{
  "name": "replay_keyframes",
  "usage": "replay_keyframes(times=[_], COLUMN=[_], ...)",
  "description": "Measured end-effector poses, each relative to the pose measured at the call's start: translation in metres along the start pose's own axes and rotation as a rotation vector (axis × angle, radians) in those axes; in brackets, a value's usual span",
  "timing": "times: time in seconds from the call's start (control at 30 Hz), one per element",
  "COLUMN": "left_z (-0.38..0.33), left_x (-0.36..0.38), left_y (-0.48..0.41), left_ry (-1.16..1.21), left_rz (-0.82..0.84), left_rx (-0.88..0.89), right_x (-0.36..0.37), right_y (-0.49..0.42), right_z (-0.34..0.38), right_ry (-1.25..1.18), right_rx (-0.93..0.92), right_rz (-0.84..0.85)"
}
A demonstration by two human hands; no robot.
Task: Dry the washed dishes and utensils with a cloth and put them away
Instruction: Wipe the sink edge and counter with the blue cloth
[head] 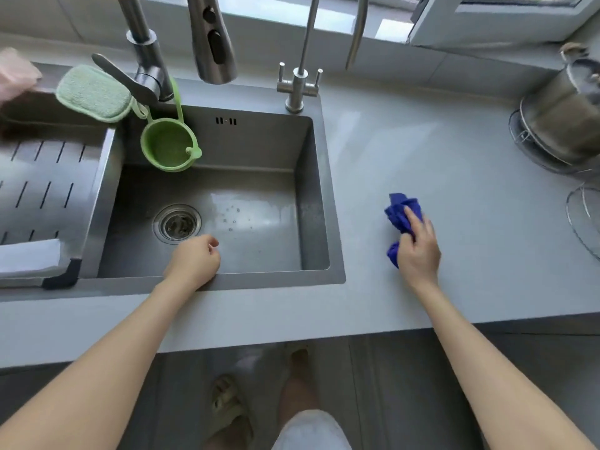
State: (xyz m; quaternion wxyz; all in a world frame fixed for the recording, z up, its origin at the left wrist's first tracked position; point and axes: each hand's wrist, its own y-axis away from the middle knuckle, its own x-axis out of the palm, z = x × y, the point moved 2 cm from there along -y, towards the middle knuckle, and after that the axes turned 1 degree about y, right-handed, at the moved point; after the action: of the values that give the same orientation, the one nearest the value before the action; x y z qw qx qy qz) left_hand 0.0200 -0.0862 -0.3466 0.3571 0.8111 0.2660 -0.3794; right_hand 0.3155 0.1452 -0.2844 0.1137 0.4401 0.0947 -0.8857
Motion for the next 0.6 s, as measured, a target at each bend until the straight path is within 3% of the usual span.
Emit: replay_keyframes(times=[0.07, 0.13, 0.23, 0.33, 0.4, 0.43, 0.5, 0.6], left_z=[-0.001, -0.001, -0.001, 0.000, -0.002, -0.003, -0.007, -0.019], left_x=[-0.001, -0.001, -0.007, -0.016, -0.022, -0.026, -0.037, -0.051], left_y=[0.001, 0.001, 0.001, 0.004, 0.008, 0.011, 0.018, 0.033], left_ry=[0.009, 0.040, 0.195, 0.360, 0.484, 0.580, 0.881, 1.285], left_rz=[-0.005, -0.017, -0.064, -0.083, -0.068, -0.060, -0.002, 0.322], left_rx=[0.005, 0.011, 0.019, 0.002, -0.014, -0.025, -0.060, -0.068], right_x=[-0.029, -0.025, 0.022, 0.072, 0.091, 0.092, 0.085, 0.076], right_y=[0.017, 0.046, 0.093, 0.132, 0.146, 0.147, 0.142, 0.124], right_z=[-0.045, -0.053, -0.003, 0.070, 0.114, 0.133, 0.162, 0.188], right_ry=[0.161, 0.297, 0.373, 0.294, 0.054, -0.146, -0.648, -1.452], right_rx=[0.231, 0.291, 0.132, -0.133, -0.224, -0.168, 0.181, 0.799], right_rz=[-0.031, -0.059, -0.051, 0.110, 0.260, 0.322, 0.401, 0.648])
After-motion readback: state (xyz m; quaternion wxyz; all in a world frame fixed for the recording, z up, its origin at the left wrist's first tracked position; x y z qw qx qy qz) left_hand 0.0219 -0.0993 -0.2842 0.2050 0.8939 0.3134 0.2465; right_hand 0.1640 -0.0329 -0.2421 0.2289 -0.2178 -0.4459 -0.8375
